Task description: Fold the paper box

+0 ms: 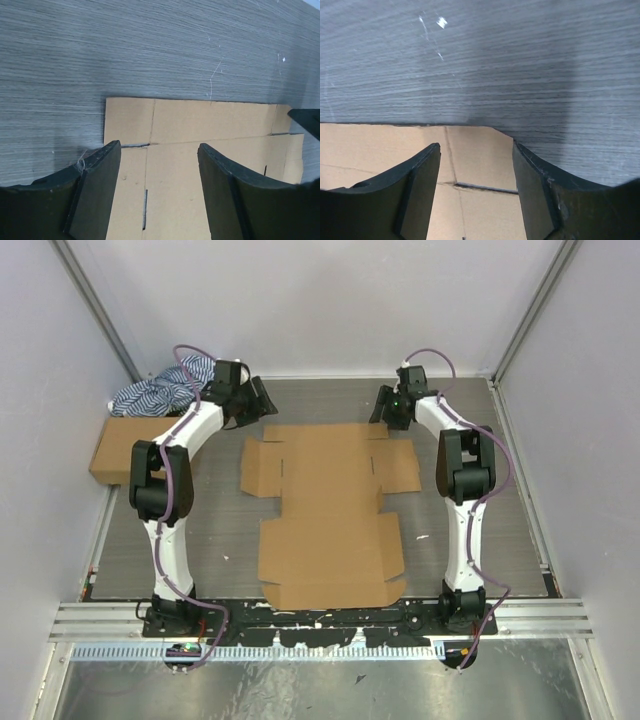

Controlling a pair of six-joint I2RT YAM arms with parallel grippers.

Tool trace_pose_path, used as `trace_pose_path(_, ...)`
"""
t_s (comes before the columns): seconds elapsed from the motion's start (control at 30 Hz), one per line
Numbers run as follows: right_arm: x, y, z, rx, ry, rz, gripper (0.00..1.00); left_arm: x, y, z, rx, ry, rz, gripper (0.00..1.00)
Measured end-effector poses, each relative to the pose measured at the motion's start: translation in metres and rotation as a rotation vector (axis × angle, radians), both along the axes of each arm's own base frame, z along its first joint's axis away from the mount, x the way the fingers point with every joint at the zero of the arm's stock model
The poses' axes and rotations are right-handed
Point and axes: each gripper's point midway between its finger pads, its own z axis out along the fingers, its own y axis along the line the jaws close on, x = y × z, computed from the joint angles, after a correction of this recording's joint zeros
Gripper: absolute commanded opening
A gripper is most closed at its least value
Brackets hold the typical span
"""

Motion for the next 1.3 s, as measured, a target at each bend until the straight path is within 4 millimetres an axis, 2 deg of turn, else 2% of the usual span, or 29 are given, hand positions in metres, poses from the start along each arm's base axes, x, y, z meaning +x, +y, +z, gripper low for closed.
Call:
trace_pose_path(0.07, -0.002, 0.000, -0.011, -0.002, 0.021, 0.006, 0.64, 0.002, 0.001, 0.001, -0.006, -0.006, -0.001, 0.69)
trace_pose_path(0.33, -0.001, -0.003, -0.012, -0.018, 0.016, 0.004, 0.63, 0.002, 0.000, 0.001, -0.015, -0.005, -0.007, 0.68)
trace_pose_path(0.4, -0.001, -0.005, -0.013, -0.020, 0.015, 0.000, 0.56, 0.002, 0.000, 0.001, -0.016, -0.005, -0.010, 0.68)
trace_pose_path(0.5, -0.001, -0.003, -0.014, -0.013, 0.012, 0.015, 0.40, 0.002, -0.001, 0.001, -0.018, -0.005, -0.011, 0.67)
trace_pose_path(0.8, -0.022, 0.007, -0.018, 0.061, 0.045, 0.066, 0.21, 0.001, -0.001, 0.001, -0.023, -0.001, -0.011, 0.66)
trace_pose_path(0.93, -0.029, 0.010, -0.010, 0.083, 0.045, 0.076, 0.13, -0.001, -0.002, -0.002, -0.027, 0.008, -0.013, 0.65)
trace_pose_path(1.07, -0.033, 0.015, 0.007, 0.109, 0.020, 0.089, 0.09, -0.006, -0.002, -0.008, -0.027, 0.025, -0.016, 0.65)
trace_pose_path(1.13, -0.036, 0.016, 0.013, 0.119, 0.014, 0.094, 0.02, -0.009, -0.001, -0.010, -0.027, 0.034, -0.017, 0.65)
trace_pose_path(1.3, -0.040, 0.018, 0.022, 0.129, 0.006, 0.098, 0.01, -0.015, 0.000, -0.009, -0.027, 0.039, -0.019, 0.66)
